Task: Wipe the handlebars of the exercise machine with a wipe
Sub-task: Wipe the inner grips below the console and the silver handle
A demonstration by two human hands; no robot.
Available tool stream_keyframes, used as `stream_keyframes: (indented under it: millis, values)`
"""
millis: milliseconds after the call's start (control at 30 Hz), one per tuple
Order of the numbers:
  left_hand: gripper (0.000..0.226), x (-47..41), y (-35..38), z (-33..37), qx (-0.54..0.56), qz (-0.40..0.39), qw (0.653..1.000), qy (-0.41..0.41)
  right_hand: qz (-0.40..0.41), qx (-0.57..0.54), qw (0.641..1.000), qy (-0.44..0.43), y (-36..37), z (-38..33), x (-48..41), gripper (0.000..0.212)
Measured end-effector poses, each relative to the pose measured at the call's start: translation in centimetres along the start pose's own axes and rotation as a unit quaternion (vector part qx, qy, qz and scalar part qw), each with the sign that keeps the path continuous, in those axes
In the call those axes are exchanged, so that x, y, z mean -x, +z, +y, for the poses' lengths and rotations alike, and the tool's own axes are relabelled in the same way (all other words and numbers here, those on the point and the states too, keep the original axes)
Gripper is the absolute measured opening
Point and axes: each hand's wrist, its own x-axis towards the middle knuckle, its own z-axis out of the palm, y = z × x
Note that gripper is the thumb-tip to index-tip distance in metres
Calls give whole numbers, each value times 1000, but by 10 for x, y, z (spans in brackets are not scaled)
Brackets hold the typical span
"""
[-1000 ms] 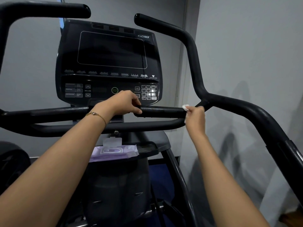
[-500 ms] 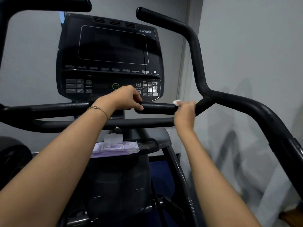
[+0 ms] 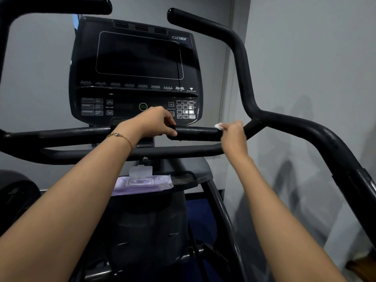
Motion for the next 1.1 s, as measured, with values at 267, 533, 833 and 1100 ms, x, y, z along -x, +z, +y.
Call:
stream_keyframes:
  millis: [267, 533, 833, 1100]
  values:
    - [29, 1, 0, -2, 13, 6, 1000, 0, 39, -43, 997, 60, 22, -26, 15, 23]
    - [34, 5, -1, -3, 1, 5, 1000, 19, 11, -34, 983, -178, 44, -46, 44, 23]
    - [38, 6, 2, -6, 5, 31, 999, 15, 65, -137, 985, 87, 27, -28, 20, 21]
    - [30, 11, 0, -2, -22, 33, 999, 31, 11, -96, 986, -133, 47, -54, 43, 23]
